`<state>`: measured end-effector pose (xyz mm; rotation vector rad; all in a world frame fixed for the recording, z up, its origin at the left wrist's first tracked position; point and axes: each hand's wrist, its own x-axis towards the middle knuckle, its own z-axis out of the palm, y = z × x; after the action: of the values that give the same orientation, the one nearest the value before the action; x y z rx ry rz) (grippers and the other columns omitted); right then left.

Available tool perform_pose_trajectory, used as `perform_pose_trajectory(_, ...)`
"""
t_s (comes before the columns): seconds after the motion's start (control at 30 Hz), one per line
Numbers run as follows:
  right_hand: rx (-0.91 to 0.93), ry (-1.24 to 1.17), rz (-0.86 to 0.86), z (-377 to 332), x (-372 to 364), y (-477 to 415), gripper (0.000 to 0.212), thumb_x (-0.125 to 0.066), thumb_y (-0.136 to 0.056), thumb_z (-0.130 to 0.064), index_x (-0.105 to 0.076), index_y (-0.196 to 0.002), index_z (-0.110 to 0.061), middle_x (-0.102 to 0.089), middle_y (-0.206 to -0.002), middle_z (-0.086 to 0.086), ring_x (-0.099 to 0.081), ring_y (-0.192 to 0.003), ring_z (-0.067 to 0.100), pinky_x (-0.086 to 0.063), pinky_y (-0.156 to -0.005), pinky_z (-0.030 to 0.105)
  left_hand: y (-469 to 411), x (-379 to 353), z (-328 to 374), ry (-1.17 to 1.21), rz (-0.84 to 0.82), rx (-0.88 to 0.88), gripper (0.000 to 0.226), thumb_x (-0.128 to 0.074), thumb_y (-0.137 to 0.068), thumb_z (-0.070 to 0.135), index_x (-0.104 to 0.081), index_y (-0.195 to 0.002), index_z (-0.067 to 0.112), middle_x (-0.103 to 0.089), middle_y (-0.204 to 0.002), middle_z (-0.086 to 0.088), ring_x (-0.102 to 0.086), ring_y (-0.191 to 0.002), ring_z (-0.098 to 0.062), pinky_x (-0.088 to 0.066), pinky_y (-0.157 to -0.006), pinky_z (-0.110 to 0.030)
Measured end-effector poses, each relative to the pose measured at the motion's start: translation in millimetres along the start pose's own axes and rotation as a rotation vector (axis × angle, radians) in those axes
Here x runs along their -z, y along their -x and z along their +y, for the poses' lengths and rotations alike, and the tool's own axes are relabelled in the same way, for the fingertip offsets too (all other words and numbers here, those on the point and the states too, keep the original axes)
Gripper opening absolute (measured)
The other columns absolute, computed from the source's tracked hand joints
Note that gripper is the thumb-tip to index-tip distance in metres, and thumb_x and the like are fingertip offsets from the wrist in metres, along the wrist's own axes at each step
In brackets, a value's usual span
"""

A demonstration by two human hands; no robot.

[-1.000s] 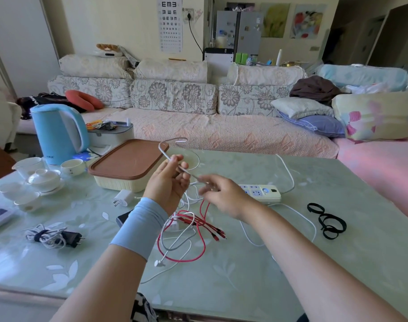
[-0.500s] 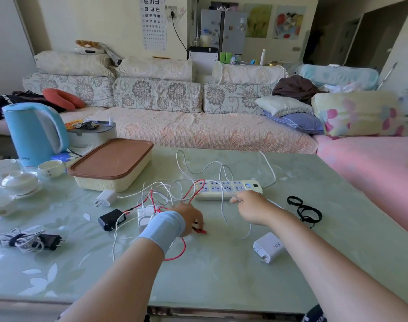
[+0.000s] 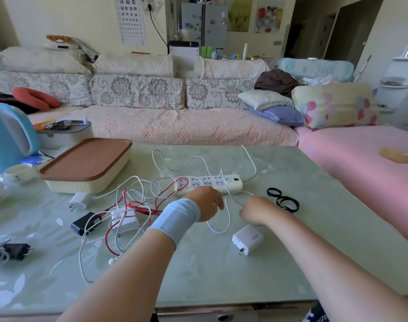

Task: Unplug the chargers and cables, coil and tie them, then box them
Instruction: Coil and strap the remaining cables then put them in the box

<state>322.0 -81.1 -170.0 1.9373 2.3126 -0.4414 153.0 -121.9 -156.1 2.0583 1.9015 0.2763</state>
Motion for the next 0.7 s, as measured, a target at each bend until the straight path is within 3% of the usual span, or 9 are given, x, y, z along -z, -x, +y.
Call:
perform_pose_trajectory(0.07,-0.105,0.083,0.0,13,-5,0,0.034,-0.043,-0.091,-0.032,-0.064,-0.113,-0.015,-0.064,-0.125,0.009,-0.062,-0.104,0.028,-0.042,-0.075,0.027,-1,-12,10,-0.037,-0.106,-0.07,0.038,-0.049,-0.089,0.01,-0.067,-0.117,0.028,-0.06,-0.124,0.007,-0.055,-0.116,-0.014,-0.038,-0.096,-0.019)
perform_pose_trajectory(0.13,-0.157,0.149,-0.043,23,-13,0,0.031,-0.04,-0.09,-0.042,-0.063,-0.094,-0.021,-0.067,-0.121,0.005,-0.063,-0.099,0.026,-0.045,-0.079,0.029,-1,-20,17,-0.079,-0.191,-0.123,0.04,-0.054,-0.09,0.014,-0.062,-0.126,0.028,-0.058,-0.13,0.006,-0.053,-0.121,-0.015,-0.035,-0.099,-0.02)
perform_pose_trajectory(0.17,-0.168,0.158,-0.059,25,-16,0,0.033,-0.038,-0.091,-0.045,-0.061,-0.09,-0.021,-0.067,-0.121,0.004,-0.062,-0.095,0.026,-0.045,-0.081,0.03,-1,-23,19,-0.101,-0.234,-0.14,0.039,-0.057,-0.09,0.017,-0.062,-0.127,0.029,-0.058,-0.131,0.005,-0.053,-0.122,-0.015,-0.035,-0.099,-0.019)
perform_pose_trajectory(0.3,-0.097,0.079,-0.085,18,-24,-1,0.042,-0.045,-0.089,-0.047,-0.064,-0.113,-0.02,-0.066,-0.117,0.004,-0.062,-0.104,0.026,-0.044,-0.078,0.028,4,-21,24,-0.086,-0.387,-0.167,0.029,-0.059,-0.091,0.02,-0.07,-0.117,0.028,-0.066,-0.121,0.004,-0.058,-0.112,-0.013,-0.038,-0.091,-0.016)
perform_pose_trajectory(0.37,-0.014,0.059,-0.107,9,-26,2,0.026,-0.053,-0.088,-0.037,-0.064,-0.1,-0.016,-0.065,-0.1,0.005,-0.061,-0.092,0.026,-0.044,-0.073,0.026,8,-17,22,-0.057,-0.409,-0.165,0.028,-0.058,-0.09,0.018,-0.073,-0.111,0.028,-0.07,-0.112,0.003,-0.062,-0.103,-0.012,-0.044,-0.096,-0.02)
perform_pose_trajectory(0.43,0.118,0.041,-0.127,4,-29,2,0.012,-0.053,-0.087,-0.024,-0.058,-0.081,-0.015,-0.064,-0.087,0.005,-0.058,-0.082,0.026,-0.043,-0.067,0.027,9,-14,20,0.016,-0.322,-0.132,0.027,-0.055,-0.087,0.013,-0.076,-0.098,0.026,-0.073,-0.097,0.002,-0.063,-0.085,-0.01,-0.048,-0.085,-0.018)
perform_pose_trajectory(0.5,0.226,0.026,-0.133,-1,-30,4,0.013,-0.052,-0.084,-0.018,-0.051,-0.071,-0.017,-0.058,-0.073,0.003,-0.052,-0.071,0.024,-0.039,-0.059,0.027,11,-8,21,0.095,-0.102,-0.124,0.03,-0.051,-0.083,0.009,-0.074,-0.085,0.029,-0.07,-0.088,0.005,-0.058,-0.079,-0.01,-0.045,-0.071,-0.013)
perform_pose_trajectory(0.6,0.337,0.005,-0.142,-7,-29,9,0.01,-0.051,-0.078,-0.019,-0.047,-0.07,-0.019,-0.055,-0.068,0.002,-0.044,-0.063,0.023,-0.031,-0.054,0.028,10,-6,20,0.188,0.179,-0.227,0.039,-0.049,-0.074,0.0,-0.071,-0.087,0.029,-0.066,-0.1,0.003,-0.056,-0.1,-0.016,-0.044,-0.092,-0.023)
perform_pose_trajectory(0.7,0.35,-0.134,-0.213,-2,-24,12,0.014,-0.058,-0.08,-0.03,-0.05,-0.074,-0.021,-0.056,-0.073,-0.003,-0.048,-0.066,0.017,-0.035,-0.058,0.028,2,-18,20,0.104,0.072,-0.244,0.049,-0.049,-0.077,0.001,-0.067,-0.113,0.029,-0.059,-0.127,0.001,-0.048,-0.122,-0.02,-0.035,-0.107,-0.029)
